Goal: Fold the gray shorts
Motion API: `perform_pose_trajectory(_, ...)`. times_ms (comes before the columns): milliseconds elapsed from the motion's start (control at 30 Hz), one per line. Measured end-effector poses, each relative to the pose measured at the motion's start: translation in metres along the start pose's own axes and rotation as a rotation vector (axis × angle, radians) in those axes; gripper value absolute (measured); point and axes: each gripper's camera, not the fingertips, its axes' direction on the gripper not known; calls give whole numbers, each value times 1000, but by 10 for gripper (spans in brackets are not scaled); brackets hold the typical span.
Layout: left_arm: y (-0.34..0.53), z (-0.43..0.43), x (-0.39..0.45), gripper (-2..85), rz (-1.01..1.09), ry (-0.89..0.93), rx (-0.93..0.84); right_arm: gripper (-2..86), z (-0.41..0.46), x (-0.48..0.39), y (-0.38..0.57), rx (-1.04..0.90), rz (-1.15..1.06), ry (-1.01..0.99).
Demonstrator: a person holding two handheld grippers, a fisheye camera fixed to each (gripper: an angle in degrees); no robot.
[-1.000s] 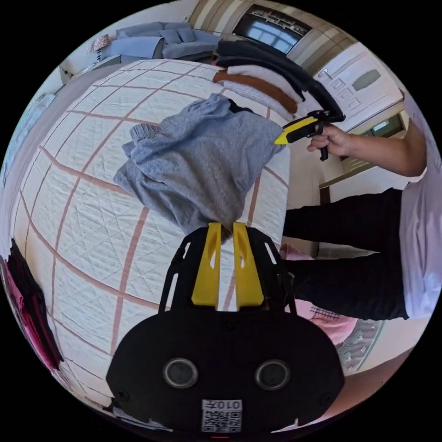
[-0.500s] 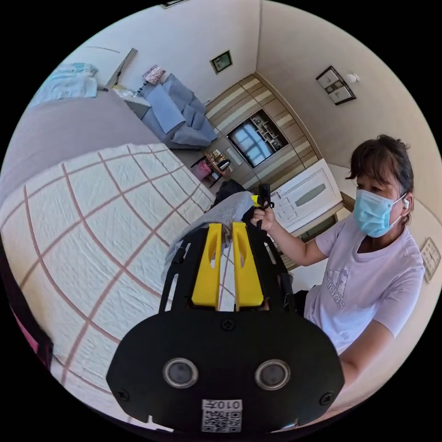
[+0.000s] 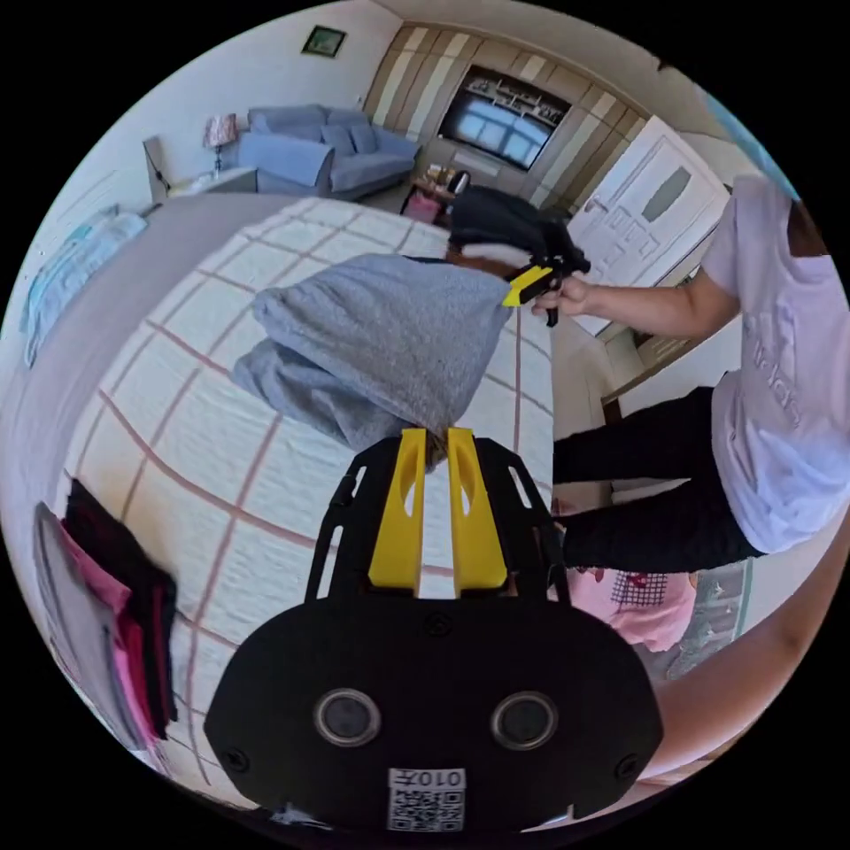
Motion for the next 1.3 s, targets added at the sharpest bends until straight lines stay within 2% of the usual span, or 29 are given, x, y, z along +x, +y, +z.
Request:
perform_pose_trajectory(33,21,51,8,43,-54,60,-94,44,32,1,18,-95,67,12)
perform_pose_trajectory(67,31,73,14,43,-80,62,-135,44,48,-4,32,-111,74,-5)
perform_pose_trajectory(133,63,124,33,43,-145,164,-141,44,52,-8,41,-114,121,-23)
perform_pose_trajectory(300,105,129,44,47,-288,161,29,46,37,-27,39,-109,87,-9)
perform_pose_trajectory(467,120,150,49,57,-295,165,-18,53,53,-31,22,-266,65,32)
perform_pose_trajectory(667,170,158,41,82,-451,234,65,90,35,-23,37,-225,212,38)
perform_pose_trajectory(800,220,159,43,103,-746,237,207,122,10,-16,48,-34,389,-40)
perform_pose_trajectory(867,246,171,45,112,-927,307,305,125,8,-9,50,98,497,-108)
perform_pose_trajectory(933,269,198,55,124,-1085,416,430,126,21,-5,47,86,543,-120)
perform_pose_trajectory(1033,279,233,69,138,-1178,520,549,123,44,0,39,56,599,-157)
perform_pose_trajectory(1133,276,257,75,151,-1210,549,623,116,48,2,36,75,681,-112)
perform_pose_trajectory(1300,275,281,73,166,-1233,579,704,109,38,10,32,26,741,-188)
